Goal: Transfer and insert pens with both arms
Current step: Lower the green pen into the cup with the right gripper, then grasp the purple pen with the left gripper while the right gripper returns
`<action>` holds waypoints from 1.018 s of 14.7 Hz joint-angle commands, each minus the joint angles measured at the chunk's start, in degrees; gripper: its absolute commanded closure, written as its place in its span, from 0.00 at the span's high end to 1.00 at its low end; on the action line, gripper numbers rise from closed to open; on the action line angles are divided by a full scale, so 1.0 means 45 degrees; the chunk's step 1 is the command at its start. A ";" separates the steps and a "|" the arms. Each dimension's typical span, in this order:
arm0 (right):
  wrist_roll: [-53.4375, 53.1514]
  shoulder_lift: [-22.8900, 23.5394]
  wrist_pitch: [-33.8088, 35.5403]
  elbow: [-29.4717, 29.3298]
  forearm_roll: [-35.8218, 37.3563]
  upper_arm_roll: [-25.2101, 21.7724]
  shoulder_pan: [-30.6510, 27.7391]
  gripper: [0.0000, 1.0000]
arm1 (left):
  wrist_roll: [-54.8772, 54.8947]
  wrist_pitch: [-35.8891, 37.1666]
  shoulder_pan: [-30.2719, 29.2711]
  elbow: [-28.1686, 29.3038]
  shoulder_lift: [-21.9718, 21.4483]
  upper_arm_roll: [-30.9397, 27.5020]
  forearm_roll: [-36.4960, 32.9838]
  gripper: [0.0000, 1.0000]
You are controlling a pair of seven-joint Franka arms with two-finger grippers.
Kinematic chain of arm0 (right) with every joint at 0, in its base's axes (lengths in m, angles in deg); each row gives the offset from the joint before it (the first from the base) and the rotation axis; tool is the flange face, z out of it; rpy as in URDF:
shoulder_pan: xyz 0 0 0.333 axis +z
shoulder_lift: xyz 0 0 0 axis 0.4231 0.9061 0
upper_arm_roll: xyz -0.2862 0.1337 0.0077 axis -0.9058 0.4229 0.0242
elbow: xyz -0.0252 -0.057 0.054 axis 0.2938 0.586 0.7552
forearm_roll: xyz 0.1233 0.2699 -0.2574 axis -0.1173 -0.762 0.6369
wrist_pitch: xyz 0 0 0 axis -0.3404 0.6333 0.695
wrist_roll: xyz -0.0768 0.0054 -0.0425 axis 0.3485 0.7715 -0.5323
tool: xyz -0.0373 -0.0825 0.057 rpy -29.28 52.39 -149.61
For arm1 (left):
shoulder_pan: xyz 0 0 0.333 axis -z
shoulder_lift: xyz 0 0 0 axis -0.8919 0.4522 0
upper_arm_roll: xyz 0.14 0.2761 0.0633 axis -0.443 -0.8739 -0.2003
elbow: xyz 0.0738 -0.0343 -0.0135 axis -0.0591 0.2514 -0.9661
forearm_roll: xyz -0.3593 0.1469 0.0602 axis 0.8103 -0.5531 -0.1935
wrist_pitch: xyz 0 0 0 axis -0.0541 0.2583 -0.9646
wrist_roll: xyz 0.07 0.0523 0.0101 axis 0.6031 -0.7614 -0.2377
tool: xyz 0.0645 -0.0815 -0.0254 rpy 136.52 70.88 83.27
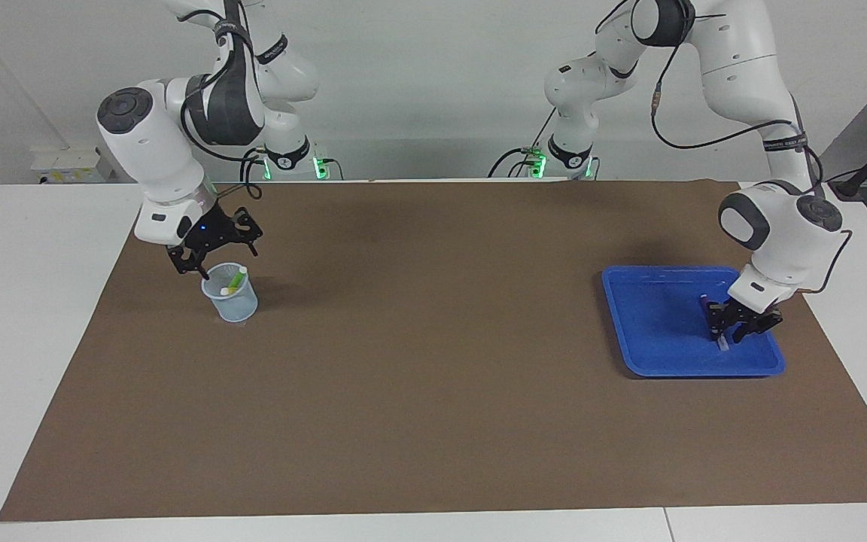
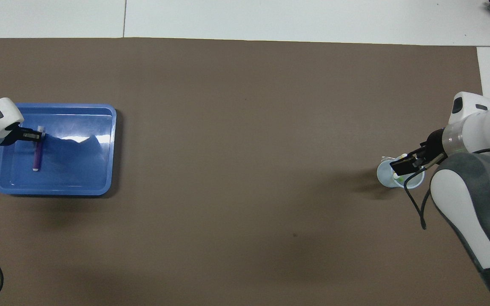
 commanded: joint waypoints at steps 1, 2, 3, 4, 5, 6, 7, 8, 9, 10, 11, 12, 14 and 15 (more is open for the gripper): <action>-0.1554 0.0244 0.0540 -0.0559 -0.0639 0.0258 0.0436 1.00 | -0.0060 -0.0284 0.0067 0.0036 0.0112 -0.0042 -0.0260 0.00; -0.2178 0.0245 0.0638 -0.0618 -0.1126 0.0259 0.0573 1.00 | -0.0060 -0.0265 0.0067 0.0037 0.0112 -0.0042 -0.0260 0.00; -0.2880 0.0245 0.0620 -0.0580 -0.1750 0.0278 0.0671 1.00 | -0.0060 -0.0207 0.0067 0.0037 0.0112 -0.0042 -0.0260 0.00; -0.3429 0.0225 0.0600 -0.0561 -0.2375 0.0336 0.0808 1.00 | -0.0118 -0.0168 0.0067 0.0037 0.0112 -0.0042 -0.0260 0.00; -0.4014 0.0225 0.0484 -0.0541 -0.2748 0.0337 0.1138 1.00 | -0.0292 -0.0090 0.0086 0.0037 0.0093 -0.0042 -0.0260 0.00; -0.4755 0.0225 0.0406 -0.0541 -0.2907 0.0337 0.1315 1.00 | -0.0410 -0.0070 0.0106 0.0017 0.0092 -0.0042 -0.0260 0.00; -0.5478 0.0225 0.0366 -0.0541 -0.3218 0.0337 0.1472 1.00 | -0.0450 0.0143 0.0125 -0.0022 0.0092 -0.0042 -0.0241 0.00; -0.6084 0.0225 0.0327 -0.0502 -0.3782 0.0337 0.1512 1.00 | -0.0644 0.0571 0.0125 -0.0177 0.0092 -0.0042 -0.0240 0.00; -0.6438 0.0206 0.0056 -0.0424 -0.4367 0.0337 0.1551 1.00 | -0.0955 0.1136 0.0125 -0.0449 0.0092 -0.0023 -0.0240 0.00; -0.6771 0.0206 -0.0159 -0.0404 -0.4779 0.0356 0.1764 1.00 | -0.1151 0.1509 0.0145 -0.0684 0.0092 -0.0023 -0.0240 0.00; -0.7412 0.0225 -0.0471 -0.0385 -0.5073 0.0337 0.2133 1.00 | -0.1173 0.1764 0.0164 -0.0783 0.0092 -0.0004 -0.0202 0.00; -0.8463 0.0225 -0.0957 -0.0288 -0.5463 0.0337 0.2427 1.00 | -0.1270 0.1979 0.0184 -0.0880 0.0073 -0.0003 -0.0163 0.00; -1.0748 0.0264 -0.2109 -0.0170 -0.6516 0.0337 0.3344 1.00 | -0.2203 0.2894 0.0223 -0.1289 -0.0005 0.0035 -0.0104 0.00; -1.1377 0.0322 -0.2617 -0.0015 -0.7005 0.0337 0.3677 1.00 | -0.2691 0.3518 0.0320 -0.1543 -0.0083 0.0055 -0.0104 0.00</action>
